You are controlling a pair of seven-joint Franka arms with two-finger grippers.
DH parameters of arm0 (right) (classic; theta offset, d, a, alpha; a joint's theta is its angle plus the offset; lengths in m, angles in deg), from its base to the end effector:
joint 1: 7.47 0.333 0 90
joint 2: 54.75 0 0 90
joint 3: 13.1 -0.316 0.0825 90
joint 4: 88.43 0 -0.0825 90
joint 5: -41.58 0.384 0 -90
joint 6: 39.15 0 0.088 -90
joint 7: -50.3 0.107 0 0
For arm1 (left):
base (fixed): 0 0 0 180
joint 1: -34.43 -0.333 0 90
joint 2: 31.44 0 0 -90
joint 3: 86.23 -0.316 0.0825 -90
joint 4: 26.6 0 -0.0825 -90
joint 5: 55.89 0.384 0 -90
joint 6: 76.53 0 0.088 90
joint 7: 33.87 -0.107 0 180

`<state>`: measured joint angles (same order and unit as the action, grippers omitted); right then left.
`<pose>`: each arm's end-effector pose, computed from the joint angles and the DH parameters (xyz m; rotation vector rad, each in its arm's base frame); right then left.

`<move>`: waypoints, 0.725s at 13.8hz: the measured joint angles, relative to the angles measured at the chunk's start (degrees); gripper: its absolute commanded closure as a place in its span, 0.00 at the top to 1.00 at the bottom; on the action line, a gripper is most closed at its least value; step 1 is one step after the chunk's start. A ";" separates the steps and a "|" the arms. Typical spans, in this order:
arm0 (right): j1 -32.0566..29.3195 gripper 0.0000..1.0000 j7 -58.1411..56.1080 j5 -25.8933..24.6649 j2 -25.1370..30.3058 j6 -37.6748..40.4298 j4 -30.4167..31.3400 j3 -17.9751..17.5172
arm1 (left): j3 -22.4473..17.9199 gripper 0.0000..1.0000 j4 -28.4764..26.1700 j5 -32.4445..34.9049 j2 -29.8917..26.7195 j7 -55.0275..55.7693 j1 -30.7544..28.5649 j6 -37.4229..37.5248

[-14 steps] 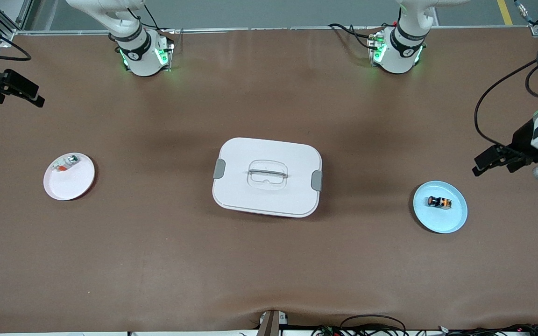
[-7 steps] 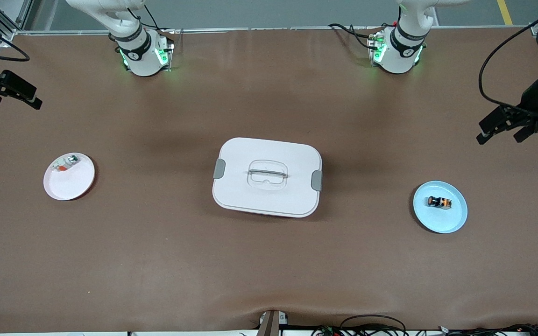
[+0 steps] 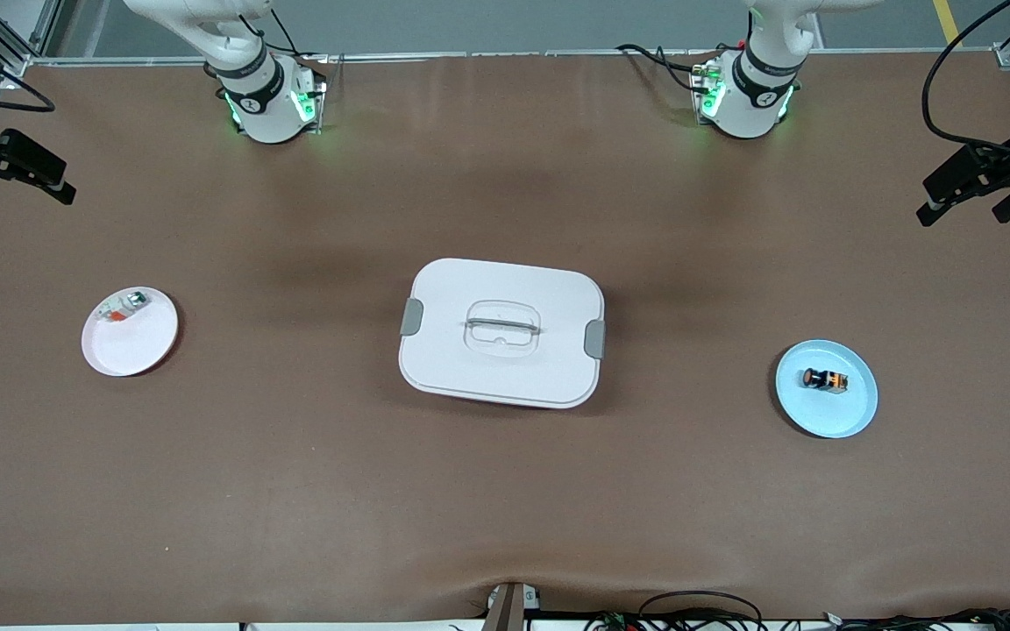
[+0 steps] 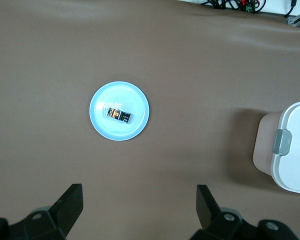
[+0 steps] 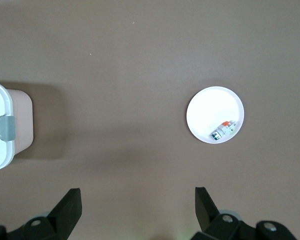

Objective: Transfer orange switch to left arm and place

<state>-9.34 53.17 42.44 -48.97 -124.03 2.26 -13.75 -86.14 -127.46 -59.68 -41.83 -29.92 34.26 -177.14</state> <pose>0.5133 -0.0089 0.6649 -3.1259 0.1096 0.0011 0.5143 -0.0052 0.6484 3.0562 0.1173 0.2678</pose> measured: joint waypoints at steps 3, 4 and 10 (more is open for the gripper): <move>0.00 1.00 -0.07 -0.06 0.00 -0.10 -0.03 -0.01 | 0.11 1.00 1.57 0.02 0.94 0.00 0.04 1.05; 0.00 1.00 -0.14 -0.07 0.01 -0.14 -0.04 -0.01 | 0.13 1.00 2.31 0.02 1.49 0.00 0.05 1.16; 0.00 1.00 -2.84 -0.11 0.01 -0.68 -0.04 0.00 | 0.14 1.00 4.77 0.03 3.13 0.00 0.05 3.56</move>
<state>-9.34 50.32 42.33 -48.96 -124.71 2.22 -13.74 -86.00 -122.69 -59.65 -38.70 -29.92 34.31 -173.58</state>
